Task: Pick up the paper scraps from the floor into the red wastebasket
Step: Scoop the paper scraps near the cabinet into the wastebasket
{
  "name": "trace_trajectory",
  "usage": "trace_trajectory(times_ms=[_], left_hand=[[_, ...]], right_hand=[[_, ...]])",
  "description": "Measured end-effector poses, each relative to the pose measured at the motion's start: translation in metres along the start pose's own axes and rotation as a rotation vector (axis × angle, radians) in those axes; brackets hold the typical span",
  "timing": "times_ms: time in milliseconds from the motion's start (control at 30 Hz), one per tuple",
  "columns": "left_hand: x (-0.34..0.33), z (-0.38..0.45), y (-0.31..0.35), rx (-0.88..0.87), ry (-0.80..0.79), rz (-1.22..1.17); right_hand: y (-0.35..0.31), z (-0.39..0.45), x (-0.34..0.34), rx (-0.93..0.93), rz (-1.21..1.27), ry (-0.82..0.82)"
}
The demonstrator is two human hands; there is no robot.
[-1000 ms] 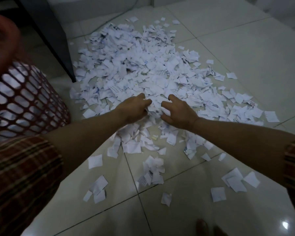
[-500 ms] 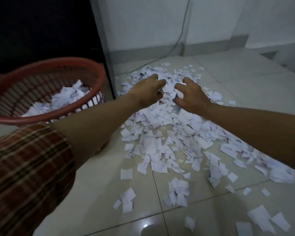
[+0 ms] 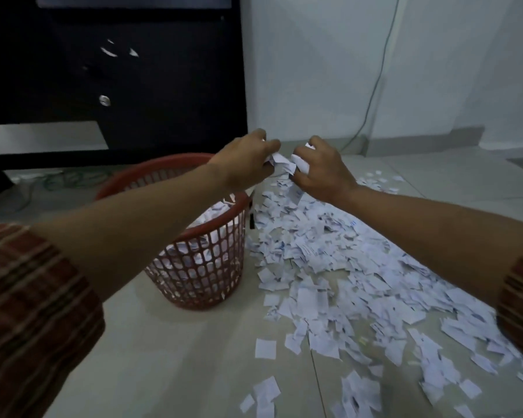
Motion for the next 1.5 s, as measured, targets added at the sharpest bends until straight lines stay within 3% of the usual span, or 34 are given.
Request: trace_trajectory(times_ms=[267,600,700,867,933,1067,1267,1500], left_hand=[[0.021,-0.040,-0.085,0.239,-0.033,0.083],[-0.008,-0.093,-0.157,0.502,-0.263,0.124],[-0.019,-0.100,-0.162,0.539,-0.330,0.084],[-0.027,-0.102,-0.162,0.458,-0.412,0.001],[-0.029,-0.101,-0.162,0.450,-0.435,-0.033],[-0.030,-0.095,-0.159,0.420,-0.435,-0.036],[-0.031,-0.082,-0.145,0.337,-0.392,0.041],[-0.024,-0.069,-0.125,0.318,-0.385,0.097]], right_hand=[[-0.054,0.046,-0.046,-0.003,0.129,-0.008],[-0.114,0.081,-0.112,-0.097,0.254,-0.100],[-0.122,0.078,-0.130,-0.176,0.231,-0.240],[-0.115,0.065,-0.152,-0.396,0.165,-0.689],[-0.114,0.063,-0.155,-0.405,0.128,-0.776],[-0.115,0.066,-0.158,-0.391,0.167,-0.809],[-0.115,0.067,-0.140,-0.466,0.441,-0.767],[-0.114,0.066,-0.114,-0.263,0.373,-0.535]])
Point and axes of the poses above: each hand's wrist, its own z-axis towards the middle knuckle, its own x-axis out of the back of the hand, y = z × x, the point moved 2 cm from there along z, towards the middle knuckle, and after that the axes turned 9 degrees about z, right-handed, at the moved point
